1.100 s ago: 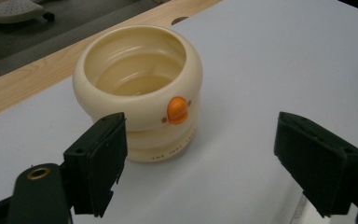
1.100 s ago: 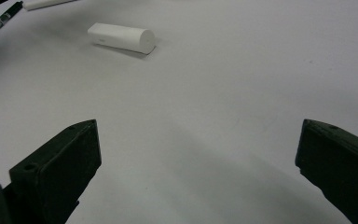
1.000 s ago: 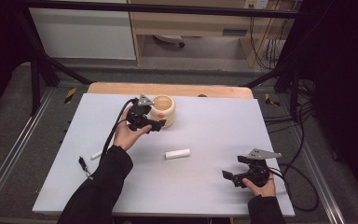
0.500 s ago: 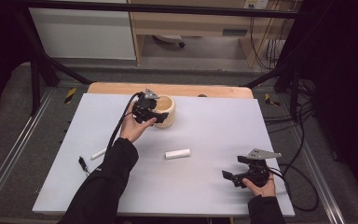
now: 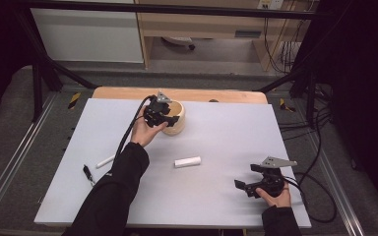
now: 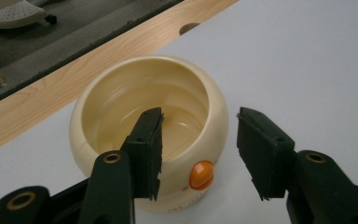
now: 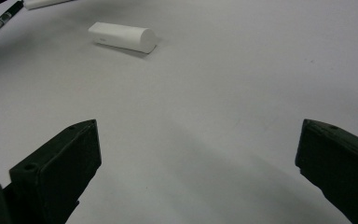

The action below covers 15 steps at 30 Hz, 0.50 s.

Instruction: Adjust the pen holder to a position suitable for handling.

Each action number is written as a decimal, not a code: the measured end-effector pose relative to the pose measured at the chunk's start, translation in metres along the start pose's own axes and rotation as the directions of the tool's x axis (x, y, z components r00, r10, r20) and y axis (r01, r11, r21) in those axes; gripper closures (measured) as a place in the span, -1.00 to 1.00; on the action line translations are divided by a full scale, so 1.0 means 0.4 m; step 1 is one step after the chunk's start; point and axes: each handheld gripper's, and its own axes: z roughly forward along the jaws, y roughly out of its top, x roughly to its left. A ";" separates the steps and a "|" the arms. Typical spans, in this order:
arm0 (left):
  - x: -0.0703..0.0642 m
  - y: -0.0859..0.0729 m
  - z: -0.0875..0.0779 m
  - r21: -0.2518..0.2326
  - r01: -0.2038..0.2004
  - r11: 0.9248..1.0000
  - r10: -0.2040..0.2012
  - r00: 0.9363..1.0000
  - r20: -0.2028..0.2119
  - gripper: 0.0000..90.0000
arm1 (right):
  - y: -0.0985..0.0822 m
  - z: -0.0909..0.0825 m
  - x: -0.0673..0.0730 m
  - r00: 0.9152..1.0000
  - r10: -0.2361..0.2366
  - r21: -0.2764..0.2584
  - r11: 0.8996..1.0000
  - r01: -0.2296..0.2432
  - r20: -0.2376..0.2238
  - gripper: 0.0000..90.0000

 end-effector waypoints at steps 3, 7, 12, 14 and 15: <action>0.000 0.002 0.009 0.012 -0.009 1.000 0.009 1.000 0.007 0.15 | 0.000 0.001 0.000 1.000 -0.001 0.001 1.000 0.001 0.000 -0.98; -0.006 0.002 0.022 0.028 -0.026 0.999 0.026 1.000 0.014 0.17 | 0.000 0.000 0.000 1.000 0.000 0.001 1.000 0.000 -0.003 -0.98; -0.008 0.003 0.031 0.033 -0.036 0.999 0.036 0.999 0.014 0.24 | 0.000 0.001 0.000 1.000 -0.002 0.002 1.000 0.002 -0.004 -0.98; -0.008 0.004 0.032 0.037 -0.047 0.998 0.046 0.999 0.011 0.26 | 0.000 0.001 0.000 1.000 -0.001 0.003 1.000 0.001 -0.005 -0.98; -0.009 0.004 0.033 0.038 -0.051 0.998 0.051 0.999 0.010 0.27 | 0.000 0.001 0.000 1.000 -0.001 0.003 1.000 0.001 -0.005 -0.98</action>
